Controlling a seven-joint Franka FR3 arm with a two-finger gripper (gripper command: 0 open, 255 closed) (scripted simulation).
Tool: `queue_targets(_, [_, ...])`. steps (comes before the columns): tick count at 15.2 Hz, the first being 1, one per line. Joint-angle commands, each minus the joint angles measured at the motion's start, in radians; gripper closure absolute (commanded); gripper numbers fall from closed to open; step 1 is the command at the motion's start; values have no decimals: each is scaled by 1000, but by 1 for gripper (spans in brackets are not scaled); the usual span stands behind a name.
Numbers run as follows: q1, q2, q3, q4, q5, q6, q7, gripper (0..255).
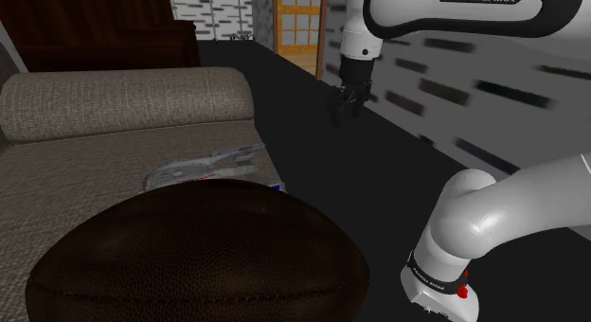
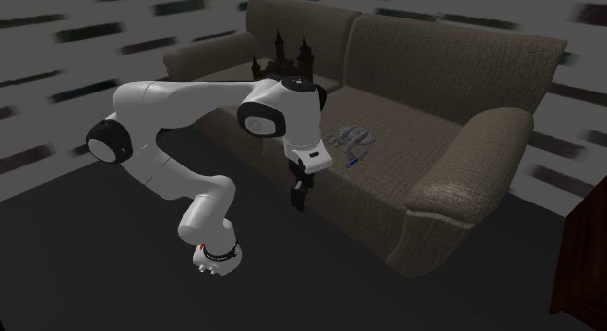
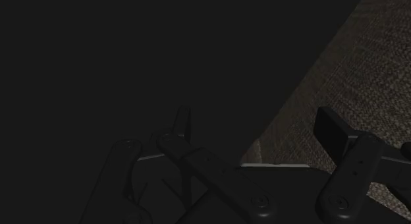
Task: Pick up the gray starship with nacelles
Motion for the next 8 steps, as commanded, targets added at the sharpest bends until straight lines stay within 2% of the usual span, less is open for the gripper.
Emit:
queue_targets(1, [0, 0, 0, 0, 0, 0, 0, 0])
queue_targets(8, [31, 90, 170, 87, 77, 16, 205, 0])
